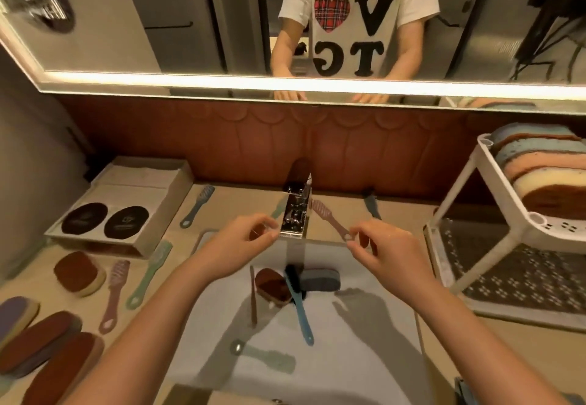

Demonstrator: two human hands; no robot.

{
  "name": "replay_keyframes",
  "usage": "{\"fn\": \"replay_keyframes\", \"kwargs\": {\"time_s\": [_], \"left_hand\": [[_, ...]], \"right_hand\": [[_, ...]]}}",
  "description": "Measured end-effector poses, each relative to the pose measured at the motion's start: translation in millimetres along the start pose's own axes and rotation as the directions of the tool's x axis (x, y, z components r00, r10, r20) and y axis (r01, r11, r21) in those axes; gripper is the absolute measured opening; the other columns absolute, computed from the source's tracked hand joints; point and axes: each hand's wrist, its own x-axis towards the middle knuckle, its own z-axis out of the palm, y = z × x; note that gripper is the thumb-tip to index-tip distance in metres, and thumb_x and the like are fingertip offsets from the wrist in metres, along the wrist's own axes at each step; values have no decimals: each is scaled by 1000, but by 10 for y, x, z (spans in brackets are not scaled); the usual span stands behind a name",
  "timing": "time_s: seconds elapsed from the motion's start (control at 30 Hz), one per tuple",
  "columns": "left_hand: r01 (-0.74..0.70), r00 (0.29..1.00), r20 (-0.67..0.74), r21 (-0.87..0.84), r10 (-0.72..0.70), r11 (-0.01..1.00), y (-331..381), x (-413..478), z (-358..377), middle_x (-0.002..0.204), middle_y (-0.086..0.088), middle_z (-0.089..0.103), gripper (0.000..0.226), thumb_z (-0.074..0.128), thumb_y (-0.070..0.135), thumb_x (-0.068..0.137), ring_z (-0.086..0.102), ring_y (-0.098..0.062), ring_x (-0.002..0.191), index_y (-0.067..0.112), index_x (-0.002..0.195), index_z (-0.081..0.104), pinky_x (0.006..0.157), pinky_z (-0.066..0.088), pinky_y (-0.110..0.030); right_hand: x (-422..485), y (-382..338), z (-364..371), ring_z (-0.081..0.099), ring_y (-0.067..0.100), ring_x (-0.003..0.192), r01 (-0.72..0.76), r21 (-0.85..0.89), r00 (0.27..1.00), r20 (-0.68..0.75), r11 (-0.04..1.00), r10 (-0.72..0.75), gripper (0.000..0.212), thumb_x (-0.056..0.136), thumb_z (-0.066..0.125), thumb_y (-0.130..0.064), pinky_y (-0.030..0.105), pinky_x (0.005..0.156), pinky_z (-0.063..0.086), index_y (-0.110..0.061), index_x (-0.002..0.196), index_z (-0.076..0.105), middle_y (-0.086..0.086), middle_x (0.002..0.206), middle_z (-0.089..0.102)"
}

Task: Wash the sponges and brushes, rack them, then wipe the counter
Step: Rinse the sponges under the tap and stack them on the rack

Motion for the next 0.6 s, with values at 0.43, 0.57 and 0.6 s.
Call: {"fn": "replay_keyframes", "kwargs": {"time_s": [0.43,0.57,0.6], "left_hand": [[385,917,152,-104,-368,917,-1646,49,724,109,-9,62,16,55,21,91,58,-24,99,12,103,61,82,42,-26],[440,898,119,-203,-424,875,-1876,60,922,110,-8,61,18,55,17,92,55,-21,102,9,106,62,84,39,-24],[447,894,109,-253,-434,858,-1900,63,948,107,-8,61,12,54,15,91,56,-22,102,13,98,63,86,41,-25]], "right_hand": [[-45,197,1517,56,23,94,-190,-99,880,425,977,214,17,88,56,-20,31,72,44,-12,103,58,6,109,57],[-70,308,1909,56,29,105,-233,-145,823,497,961,275,32,88,50,-9,34,82,45,-7,120,51,14,123,54],[-66,335,1969,56,29,107,-246,-143,819,498,959,285,33,88,50,-8,34,84,45,-7,121,51,15,124,54]]}}
